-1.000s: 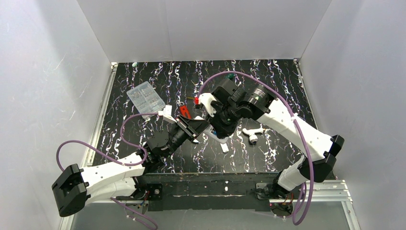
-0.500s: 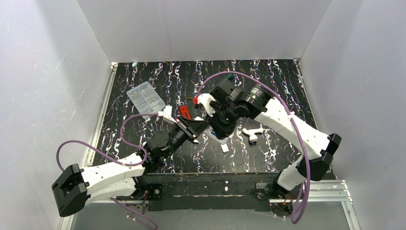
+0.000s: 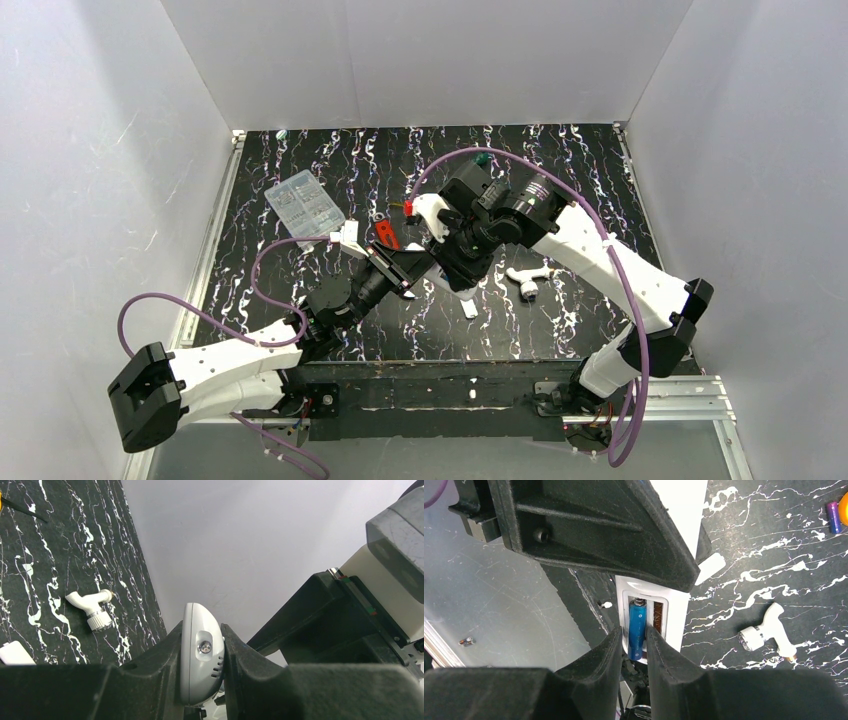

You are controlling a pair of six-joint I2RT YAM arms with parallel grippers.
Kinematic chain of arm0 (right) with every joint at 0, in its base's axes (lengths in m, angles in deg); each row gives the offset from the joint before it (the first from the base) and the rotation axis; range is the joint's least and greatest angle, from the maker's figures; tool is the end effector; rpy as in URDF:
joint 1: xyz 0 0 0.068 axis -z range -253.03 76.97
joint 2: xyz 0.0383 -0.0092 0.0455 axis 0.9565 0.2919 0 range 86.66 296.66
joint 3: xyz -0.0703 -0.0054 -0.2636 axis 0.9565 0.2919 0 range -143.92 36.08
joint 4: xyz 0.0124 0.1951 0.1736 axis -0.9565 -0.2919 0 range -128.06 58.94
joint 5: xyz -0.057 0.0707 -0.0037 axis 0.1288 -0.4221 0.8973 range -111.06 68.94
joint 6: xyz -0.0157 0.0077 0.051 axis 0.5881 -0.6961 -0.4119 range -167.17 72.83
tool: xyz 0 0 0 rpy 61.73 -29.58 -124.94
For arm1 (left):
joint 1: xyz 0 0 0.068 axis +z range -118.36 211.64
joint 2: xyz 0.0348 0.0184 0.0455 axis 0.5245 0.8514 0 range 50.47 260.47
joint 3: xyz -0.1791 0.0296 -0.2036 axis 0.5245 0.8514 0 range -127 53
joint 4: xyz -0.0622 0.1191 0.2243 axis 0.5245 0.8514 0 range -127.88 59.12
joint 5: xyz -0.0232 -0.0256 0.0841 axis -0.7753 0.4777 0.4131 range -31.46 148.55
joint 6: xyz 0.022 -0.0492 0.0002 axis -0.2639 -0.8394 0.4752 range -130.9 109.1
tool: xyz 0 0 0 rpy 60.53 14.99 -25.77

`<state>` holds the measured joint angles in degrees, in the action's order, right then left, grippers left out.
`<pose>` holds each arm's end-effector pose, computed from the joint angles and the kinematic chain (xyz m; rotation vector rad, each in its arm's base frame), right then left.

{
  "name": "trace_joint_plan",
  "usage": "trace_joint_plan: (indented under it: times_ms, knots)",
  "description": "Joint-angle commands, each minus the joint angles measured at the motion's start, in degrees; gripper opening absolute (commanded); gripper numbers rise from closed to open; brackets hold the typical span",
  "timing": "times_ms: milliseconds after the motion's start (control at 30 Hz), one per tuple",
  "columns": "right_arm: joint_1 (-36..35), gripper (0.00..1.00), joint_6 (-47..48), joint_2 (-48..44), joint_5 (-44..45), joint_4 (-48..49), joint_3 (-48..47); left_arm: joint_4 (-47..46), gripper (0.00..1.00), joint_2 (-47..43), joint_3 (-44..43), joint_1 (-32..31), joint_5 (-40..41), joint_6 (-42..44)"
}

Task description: Load the batteries into the remote control

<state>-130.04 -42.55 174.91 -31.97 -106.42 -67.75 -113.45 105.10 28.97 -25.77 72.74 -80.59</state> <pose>0.1503 0.2441 0.4069 -1.4418 2.2809 0.5528 0.1072 -0.1514 0.3324 -0.3810 0.9036 -1.9765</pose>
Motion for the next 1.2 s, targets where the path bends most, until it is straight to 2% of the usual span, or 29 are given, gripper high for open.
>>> trace_joint_plan:
  times_ms: [0, 300, 633, 1167]
  knots:
    - [0.1, 0.33, -0.3, -0.4, -0.5, -0.2, -2.8, -6.9, 0.0, -2.0, -0.4, -0.3, 1.8, -0.4]
    - [0.1, 0.39, -0.1, -1.2, 0.8, 0.0, -5.5, -6.6, 0.0, -1.8, -0.4, -0.2, 1.8, -0.4]
    - [0.1, 0.41, -0.1, -1.9, 0.8, 0.1, -5.4, -6.8, 0.0, -1.2, -0.6, -0.3, 1.9, -0.8]
    - [0.1, 0.26, 0.1, -1.5, 0.9, 0.2, -3.4, -7.1, 0.0, -1.4, -0.4, -0.3, 1.9, -0.8]
